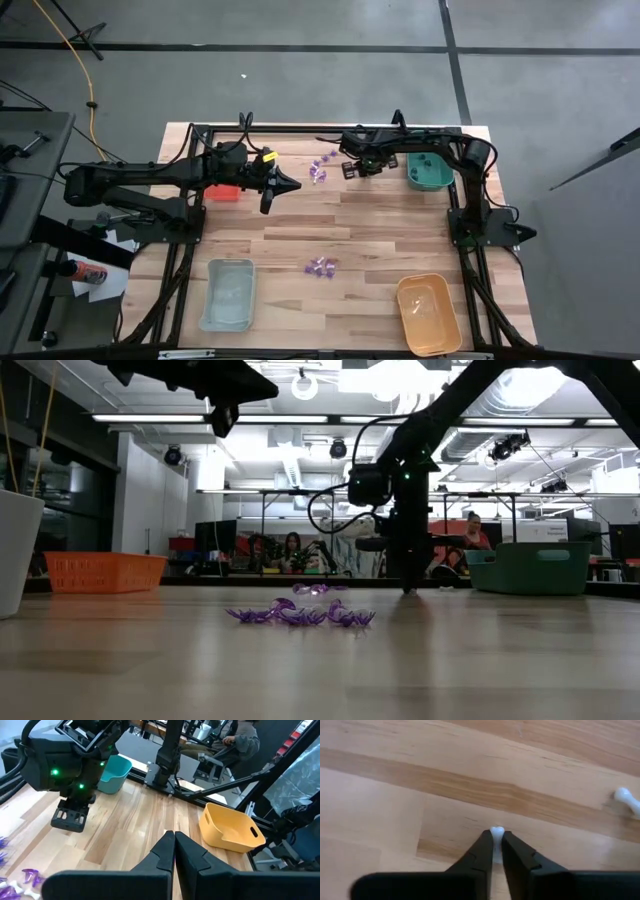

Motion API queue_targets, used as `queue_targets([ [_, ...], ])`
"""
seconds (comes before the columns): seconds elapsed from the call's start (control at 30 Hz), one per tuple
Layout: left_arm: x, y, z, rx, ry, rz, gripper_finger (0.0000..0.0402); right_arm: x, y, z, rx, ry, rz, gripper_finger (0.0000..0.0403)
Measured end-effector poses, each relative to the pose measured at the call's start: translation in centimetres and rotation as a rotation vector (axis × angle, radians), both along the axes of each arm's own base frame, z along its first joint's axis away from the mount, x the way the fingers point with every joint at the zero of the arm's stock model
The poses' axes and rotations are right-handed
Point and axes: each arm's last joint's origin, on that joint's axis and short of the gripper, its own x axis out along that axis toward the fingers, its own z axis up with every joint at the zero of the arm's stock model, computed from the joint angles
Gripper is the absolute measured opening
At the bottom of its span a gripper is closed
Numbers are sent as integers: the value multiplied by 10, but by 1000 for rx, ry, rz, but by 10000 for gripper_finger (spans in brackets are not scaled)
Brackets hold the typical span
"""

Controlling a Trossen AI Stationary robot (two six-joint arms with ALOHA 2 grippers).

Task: Sort Halloween decoration
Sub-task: Put the white bone toy into the orange bin

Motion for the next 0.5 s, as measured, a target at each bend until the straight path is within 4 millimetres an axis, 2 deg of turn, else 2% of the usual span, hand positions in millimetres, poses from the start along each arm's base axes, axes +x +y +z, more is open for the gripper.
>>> queue_targets([
  [0.07, 0, 0, 0, -13, 1, 3, 0, 0, 0, 0, 1, 6, 19, 8],
  [0.2, -1, 0, 1, -49, -5, 13, 0, 0, 2, -1, -6, 21, 53, 15],
  [0.33, -10, -1, 12, -38, -57, 12, 0, 1, 5, 4, -23, 23, 112, 5],
  [0.4, -17, -1, 19, -19, -90, 14, 0, -2, 8, 10, -18, 26, 140, 4],
  [0.5, -29, -2, 30, 29, -145, 15, 0, -3, 11, 31, -61, -20, 185, 4],
])
